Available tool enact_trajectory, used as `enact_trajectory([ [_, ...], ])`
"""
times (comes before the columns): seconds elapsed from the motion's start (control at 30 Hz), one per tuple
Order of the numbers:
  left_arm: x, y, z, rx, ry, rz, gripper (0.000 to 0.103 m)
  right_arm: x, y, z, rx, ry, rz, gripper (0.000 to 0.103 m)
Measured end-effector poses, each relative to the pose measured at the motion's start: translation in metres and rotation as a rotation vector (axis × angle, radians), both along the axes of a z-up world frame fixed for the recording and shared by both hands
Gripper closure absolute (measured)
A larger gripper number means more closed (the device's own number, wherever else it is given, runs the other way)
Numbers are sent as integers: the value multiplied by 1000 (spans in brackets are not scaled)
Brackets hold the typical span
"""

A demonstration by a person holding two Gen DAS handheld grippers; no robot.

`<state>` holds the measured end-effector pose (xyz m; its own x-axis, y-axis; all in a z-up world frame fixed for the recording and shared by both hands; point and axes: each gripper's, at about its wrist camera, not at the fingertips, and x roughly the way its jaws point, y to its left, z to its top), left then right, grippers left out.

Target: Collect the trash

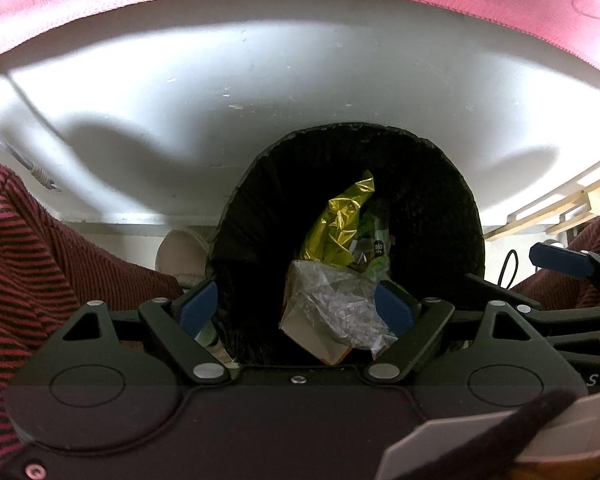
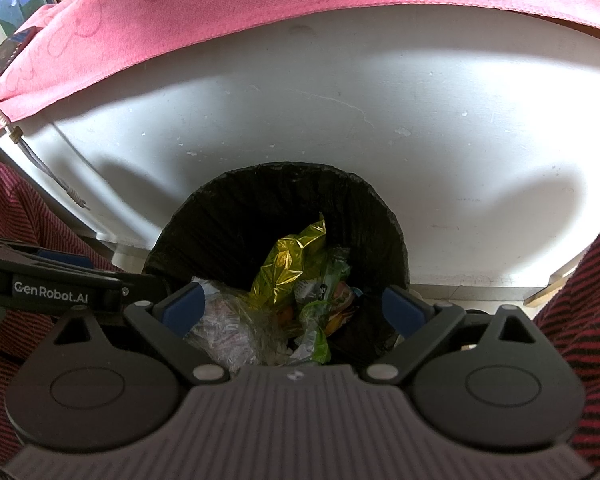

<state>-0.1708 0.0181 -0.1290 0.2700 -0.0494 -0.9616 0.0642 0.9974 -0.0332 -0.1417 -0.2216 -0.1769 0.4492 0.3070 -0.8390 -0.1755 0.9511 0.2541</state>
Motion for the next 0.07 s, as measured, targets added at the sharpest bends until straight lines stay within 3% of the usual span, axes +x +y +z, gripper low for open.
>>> enact_trajectory([
  [0.07, 0, 0, 2, 6, -9, 3, 17, 1, -1, 1, 6, 0, -1, 3],
])
